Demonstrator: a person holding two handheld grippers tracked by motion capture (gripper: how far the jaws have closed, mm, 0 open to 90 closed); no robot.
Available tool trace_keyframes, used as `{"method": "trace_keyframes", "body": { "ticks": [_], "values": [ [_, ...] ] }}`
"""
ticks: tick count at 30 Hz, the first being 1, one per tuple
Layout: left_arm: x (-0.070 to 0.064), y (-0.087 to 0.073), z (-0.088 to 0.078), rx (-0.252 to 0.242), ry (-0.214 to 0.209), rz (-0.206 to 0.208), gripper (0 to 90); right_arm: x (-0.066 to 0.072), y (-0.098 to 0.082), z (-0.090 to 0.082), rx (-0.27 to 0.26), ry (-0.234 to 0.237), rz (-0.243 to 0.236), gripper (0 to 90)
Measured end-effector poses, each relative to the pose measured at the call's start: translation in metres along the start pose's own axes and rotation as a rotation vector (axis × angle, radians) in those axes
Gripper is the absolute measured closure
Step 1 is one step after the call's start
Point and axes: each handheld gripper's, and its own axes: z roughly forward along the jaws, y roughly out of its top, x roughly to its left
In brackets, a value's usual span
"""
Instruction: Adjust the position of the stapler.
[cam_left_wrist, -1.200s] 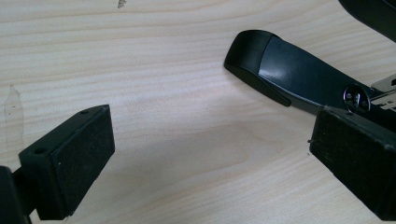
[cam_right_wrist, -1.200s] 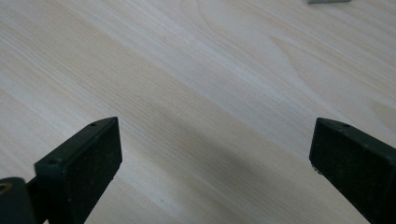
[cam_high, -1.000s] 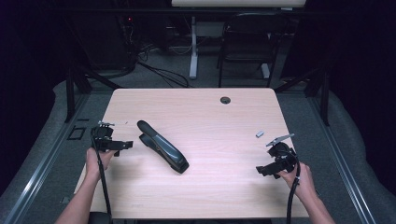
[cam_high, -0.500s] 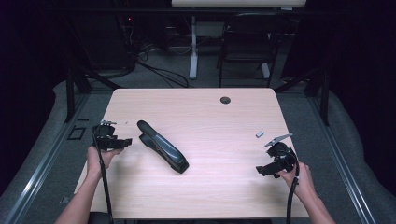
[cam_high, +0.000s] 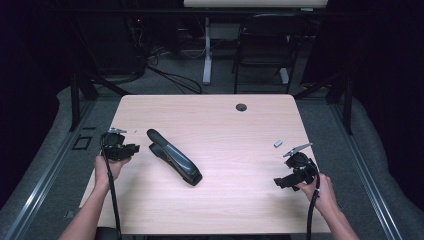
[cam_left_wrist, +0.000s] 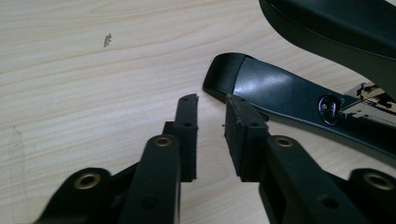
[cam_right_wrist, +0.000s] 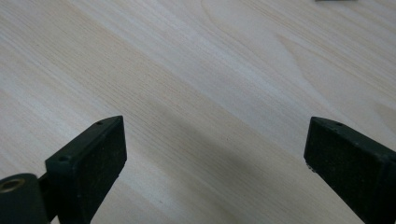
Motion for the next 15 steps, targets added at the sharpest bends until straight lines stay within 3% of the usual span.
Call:
{"method": "trace_keyframes", "body": {
  "ticks": [6, 11, 15],
  "values": [
    [-0.007, 0.002, 0.003, -0.006, -0.027, 0.010, 86.0, 0.000, 0.000, 0.001, 0.002, 0.006, 0.001, 6.1],
    [-0.020, 0.005, 0.013, 0.019, -0.061, 0.030, 87.5, 0.001, 0.000, 0.001, 0.007, 0.006, 0.001, 6.1],
    [-0.031, 0.008, 0.019, 0.037, -0.062, 0.044, 88.7, 0.000, 0.000, 0.001, 0.011, 0.001, -0.001, 6.1]
  ]
}}
